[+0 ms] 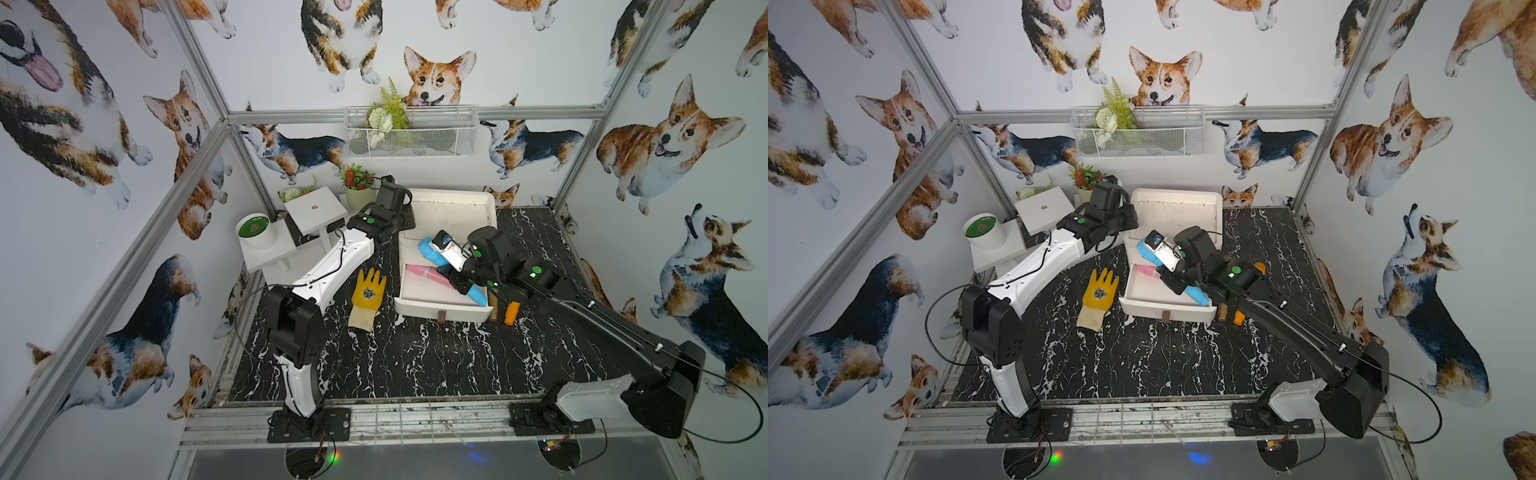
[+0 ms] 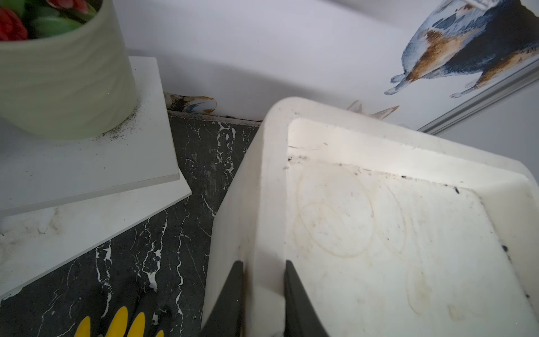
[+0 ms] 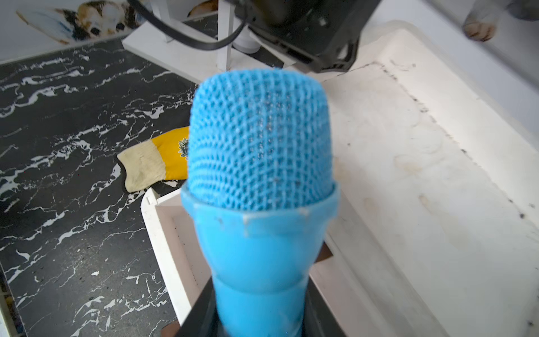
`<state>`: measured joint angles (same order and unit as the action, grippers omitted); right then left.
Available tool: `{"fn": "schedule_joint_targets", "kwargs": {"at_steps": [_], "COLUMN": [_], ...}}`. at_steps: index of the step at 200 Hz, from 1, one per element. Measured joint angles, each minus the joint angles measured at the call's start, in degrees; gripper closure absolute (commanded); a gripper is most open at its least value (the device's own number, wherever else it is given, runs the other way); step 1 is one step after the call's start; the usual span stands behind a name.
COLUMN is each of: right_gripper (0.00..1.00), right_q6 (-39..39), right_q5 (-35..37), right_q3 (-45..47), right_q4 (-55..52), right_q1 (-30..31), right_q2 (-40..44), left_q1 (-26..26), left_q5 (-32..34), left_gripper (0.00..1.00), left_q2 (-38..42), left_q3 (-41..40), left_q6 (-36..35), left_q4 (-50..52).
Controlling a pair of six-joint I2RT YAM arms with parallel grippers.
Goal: Take the microphone out of the drawer
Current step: Pick up the microphone from the drawer, then place the microphone at the center of the board.
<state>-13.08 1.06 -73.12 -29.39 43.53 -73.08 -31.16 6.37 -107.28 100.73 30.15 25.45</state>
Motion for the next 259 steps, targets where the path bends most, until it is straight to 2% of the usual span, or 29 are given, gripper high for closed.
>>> {"fn": "schedule_joint_targets", "kwargs": {"at_steps": [49, 61, 89, 146, 174, 212, 259], "right_gripper": [0.9, 0.86, 0.87, 0.88, 0.86, 0.86, 0.85], "right_q6": [5.75, 6.67, 9.09, 18.58, 23.8, 28.85, 30.05], "right_q5": [0.74, 2.27, 6.88, 13.86, 13.09, 8.0, 4.87], "right_q3": [4.0, 4.46, 5.18, 8.04, 12.0, 17.77, 18.91], "right_q4": [5.97, 6.32, 6.8, 3.17, 1.36, -0.13, -1.49], "right_q1": [-6.16, -7.65, -11.8, -26.05, -33.18, -42.18, -46.03], "right_q2": [8.94, 10.67, 12.31, 13.49, 14.08, 11.8, 5.09], "left_q1": [0.0, 0.0, 0.0, 0.0, 0.0, 0.0, 0.0], "left_q5": [0.04, 0.04, 0.07, -0.02, -0.02, -0.07, -0.04], "left_gripper": [0.95, 0.95, 0.95, 0.95, 0.95, 0.95, 0.95], "left_q2": [0.11, 0.11, 0.17, 0.33, 0.55, 1.07, 2.27], "left_q3": [-0.28, -0.31, -0.66, -1.11, -1.53, -2.29, -4.31], "left_q6": [0.04, 0.07, 0.15, 0.28, 0.28, 0.33, 0.5], "left_q4": [-0.31, -0.37, -0.92, -1.84, -2.21, -3.04, -5.14]}}
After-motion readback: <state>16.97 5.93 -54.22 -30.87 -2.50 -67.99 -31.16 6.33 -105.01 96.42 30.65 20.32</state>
